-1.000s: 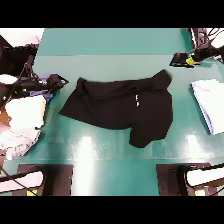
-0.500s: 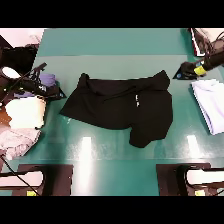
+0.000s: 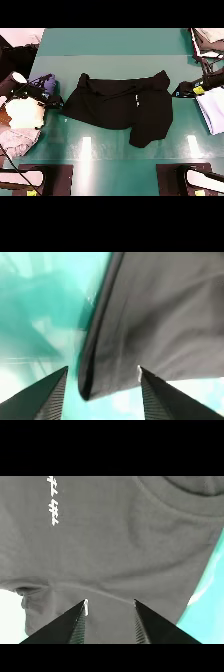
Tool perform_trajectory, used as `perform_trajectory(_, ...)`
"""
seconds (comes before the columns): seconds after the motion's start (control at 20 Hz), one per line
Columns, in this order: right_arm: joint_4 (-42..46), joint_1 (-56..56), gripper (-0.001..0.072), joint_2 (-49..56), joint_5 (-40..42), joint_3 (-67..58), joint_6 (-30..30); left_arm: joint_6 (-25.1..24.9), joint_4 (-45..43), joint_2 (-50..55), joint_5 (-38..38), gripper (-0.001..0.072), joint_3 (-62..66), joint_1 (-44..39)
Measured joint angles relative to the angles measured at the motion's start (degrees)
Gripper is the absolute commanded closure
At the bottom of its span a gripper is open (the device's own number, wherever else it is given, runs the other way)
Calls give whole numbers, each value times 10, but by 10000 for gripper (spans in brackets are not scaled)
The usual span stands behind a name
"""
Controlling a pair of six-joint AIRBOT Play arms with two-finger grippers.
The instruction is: Fold the shirts.
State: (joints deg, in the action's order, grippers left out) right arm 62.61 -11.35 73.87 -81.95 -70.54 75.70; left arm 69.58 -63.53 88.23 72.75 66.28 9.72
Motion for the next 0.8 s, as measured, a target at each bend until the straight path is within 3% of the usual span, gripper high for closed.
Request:
perform_trajectory(0.4,-1,0,373,-24,17,38,-3,0,24,2,25,181,-27,-14)
perform_trajectory(0.45,-1,0,374,-25,17,39,-3,1,25,2,22,327,-30,-17)
perform_trajectory(0.5,0,-1,374,-25,17,40,-3,2,23,2,11,567,-33,-18)
perform_trajectory(0.55,0,-1,374,-26,17,41,-3,3,19,3,3,675,-36,-19)
perform_trajectory(0.8,1,-32,374,-29,-4,50,-3,8,19,-2,4,676,-10,-23)
